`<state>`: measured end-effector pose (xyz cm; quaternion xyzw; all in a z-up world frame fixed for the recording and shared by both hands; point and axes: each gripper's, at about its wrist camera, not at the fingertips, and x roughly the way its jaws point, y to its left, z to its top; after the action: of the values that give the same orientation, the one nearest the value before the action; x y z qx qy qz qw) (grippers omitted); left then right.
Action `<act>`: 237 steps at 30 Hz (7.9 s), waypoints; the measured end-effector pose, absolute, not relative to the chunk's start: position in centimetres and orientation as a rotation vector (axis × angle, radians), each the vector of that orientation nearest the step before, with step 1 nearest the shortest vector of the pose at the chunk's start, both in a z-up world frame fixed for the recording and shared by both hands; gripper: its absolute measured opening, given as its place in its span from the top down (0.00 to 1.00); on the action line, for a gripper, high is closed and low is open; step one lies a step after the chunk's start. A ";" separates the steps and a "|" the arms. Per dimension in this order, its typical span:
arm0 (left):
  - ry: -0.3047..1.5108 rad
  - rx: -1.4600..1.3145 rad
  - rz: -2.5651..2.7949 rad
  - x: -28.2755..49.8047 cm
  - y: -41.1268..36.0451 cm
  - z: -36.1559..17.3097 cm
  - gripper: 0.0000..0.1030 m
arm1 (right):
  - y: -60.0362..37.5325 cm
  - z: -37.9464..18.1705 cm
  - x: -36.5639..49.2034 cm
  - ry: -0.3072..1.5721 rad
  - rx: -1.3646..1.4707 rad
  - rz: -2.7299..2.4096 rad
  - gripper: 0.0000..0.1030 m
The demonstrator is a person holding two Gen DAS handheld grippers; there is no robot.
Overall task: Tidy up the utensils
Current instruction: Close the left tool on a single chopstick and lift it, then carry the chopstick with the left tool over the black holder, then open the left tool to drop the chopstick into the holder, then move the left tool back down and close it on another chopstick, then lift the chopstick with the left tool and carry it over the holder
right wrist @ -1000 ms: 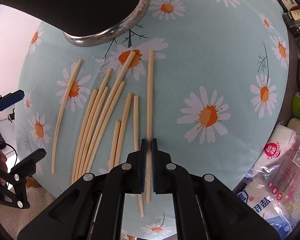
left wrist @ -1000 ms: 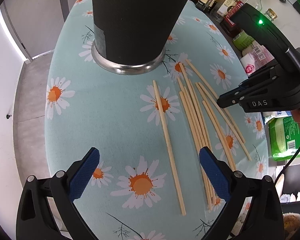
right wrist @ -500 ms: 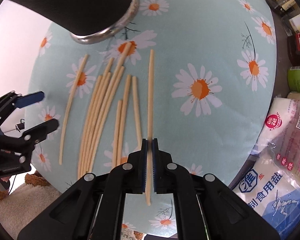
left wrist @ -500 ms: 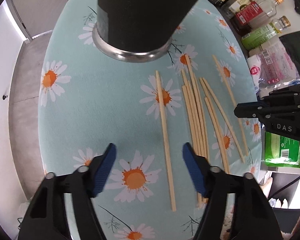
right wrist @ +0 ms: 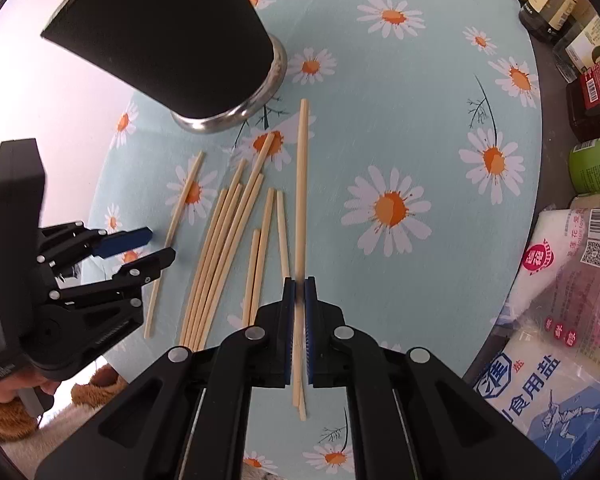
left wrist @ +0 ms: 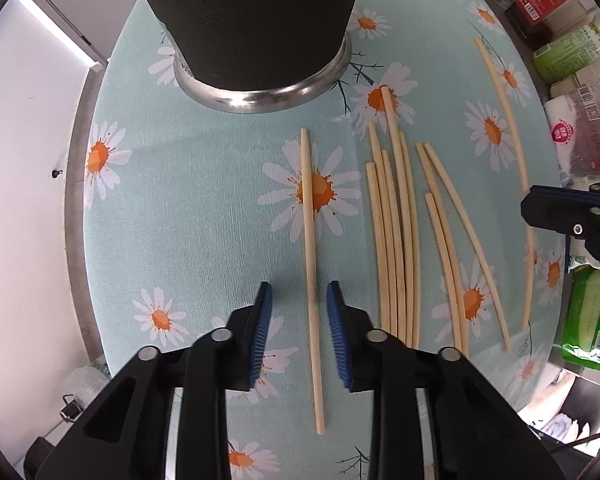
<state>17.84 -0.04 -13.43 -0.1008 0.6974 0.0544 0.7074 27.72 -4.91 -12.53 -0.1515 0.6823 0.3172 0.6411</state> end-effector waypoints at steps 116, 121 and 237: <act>0.321 -0.331 -0.155 16.7 12.1 5.8 0.71 | -2.7 5.5 26.4 0.569 0.165 0.878 0.48; 0.327 -0.329 -0.158 15.0 11.8 6.6 0.69 | -4.5 6.1 24.8 0.572 0.152 0.848 0.37; 1.505 -0.245 0.131 19.0 -1.1 -13.8 0.63 | -10.2 -10.3 23.3 1.447 -0.224 0.758 0.95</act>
<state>19.01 -1.12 -13.80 -0.1107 0.6812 0.0592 0.7212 23.25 -10.19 -10.25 -0.0997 0.6442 0.3374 0.6791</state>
